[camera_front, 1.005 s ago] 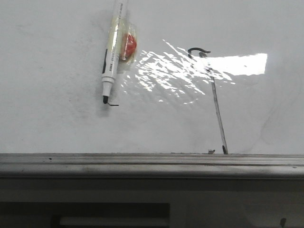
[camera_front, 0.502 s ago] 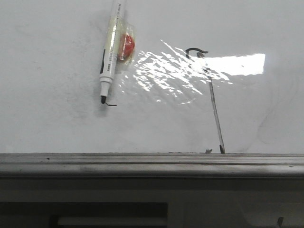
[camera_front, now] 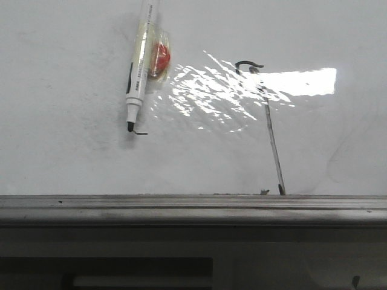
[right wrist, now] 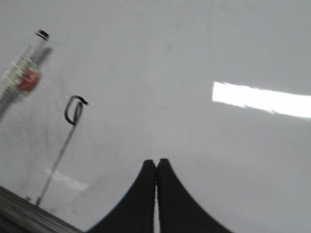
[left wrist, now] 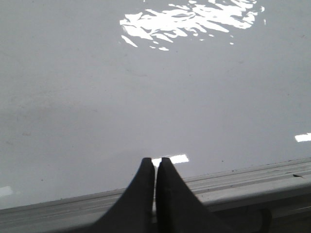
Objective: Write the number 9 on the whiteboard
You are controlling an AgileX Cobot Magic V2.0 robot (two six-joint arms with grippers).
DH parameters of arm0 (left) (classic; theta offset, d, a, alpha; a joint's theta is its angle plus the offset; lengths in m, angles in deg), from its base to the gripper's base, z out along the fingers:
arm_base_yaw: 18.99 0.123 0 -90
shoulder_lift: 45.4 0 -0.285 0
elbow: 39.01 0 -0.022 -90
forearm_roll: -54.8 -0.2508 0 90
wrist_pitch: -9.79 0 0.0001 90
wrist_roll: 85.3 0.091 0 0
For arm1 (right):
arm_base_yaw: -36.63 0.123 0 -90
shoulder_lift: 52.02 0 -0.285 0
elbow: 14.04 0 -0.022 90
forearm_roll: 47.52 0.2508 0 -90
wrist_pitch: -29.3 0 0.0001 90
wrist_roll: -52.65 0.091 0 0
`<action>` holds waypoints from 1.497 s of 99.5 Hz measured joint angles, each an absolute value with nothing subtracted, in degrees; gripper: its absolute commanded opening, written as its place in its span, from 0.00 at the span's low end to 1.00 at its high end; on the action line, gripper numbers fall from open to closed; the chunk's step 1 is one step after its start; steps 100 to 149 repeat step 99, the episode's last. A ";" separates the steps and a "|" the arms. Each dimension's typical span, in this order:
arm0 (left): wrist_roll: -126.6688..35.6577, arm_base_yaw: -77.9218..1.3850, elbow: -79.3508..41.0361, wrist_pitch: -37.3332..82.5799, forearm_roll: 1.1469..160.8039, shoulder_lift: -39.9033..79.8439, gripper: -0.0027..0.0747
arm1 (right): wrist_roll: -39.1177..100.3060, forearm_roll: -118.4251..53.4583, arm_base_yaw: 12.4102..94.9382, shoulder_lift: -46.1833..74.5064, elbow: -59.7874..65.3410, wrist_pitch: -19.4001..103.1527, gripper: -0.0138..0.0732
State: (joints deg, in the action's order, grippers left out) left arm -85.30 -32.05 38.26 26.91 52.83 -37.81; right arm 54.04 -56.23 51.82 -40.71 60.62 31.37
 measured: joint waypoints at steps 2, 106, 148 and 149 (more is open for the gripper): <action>-85.30 -32.05 38.26 26.91 52.83 -37.81 0.01 | 54.04 -56.11 50.72 -40.71 61.96 30.54 0.09; -85.30 -31.99 38.26 27.13 52.83 -37.81 0.01 | 53.94 -55.13 44.63 -44.90 63.88 47.73 0.09; -85.30 -31.99 38.26 27.13 52.83 -37.81 0.01 | 53.94 -55.13 44.63 -44.90 63.88 47.73 0.09; -85.30 -31.99 38.26 27.13 52.83 -37.81 0.01 | 53.94 -55.13 44.63 -44.90 63.88 47.73 0.09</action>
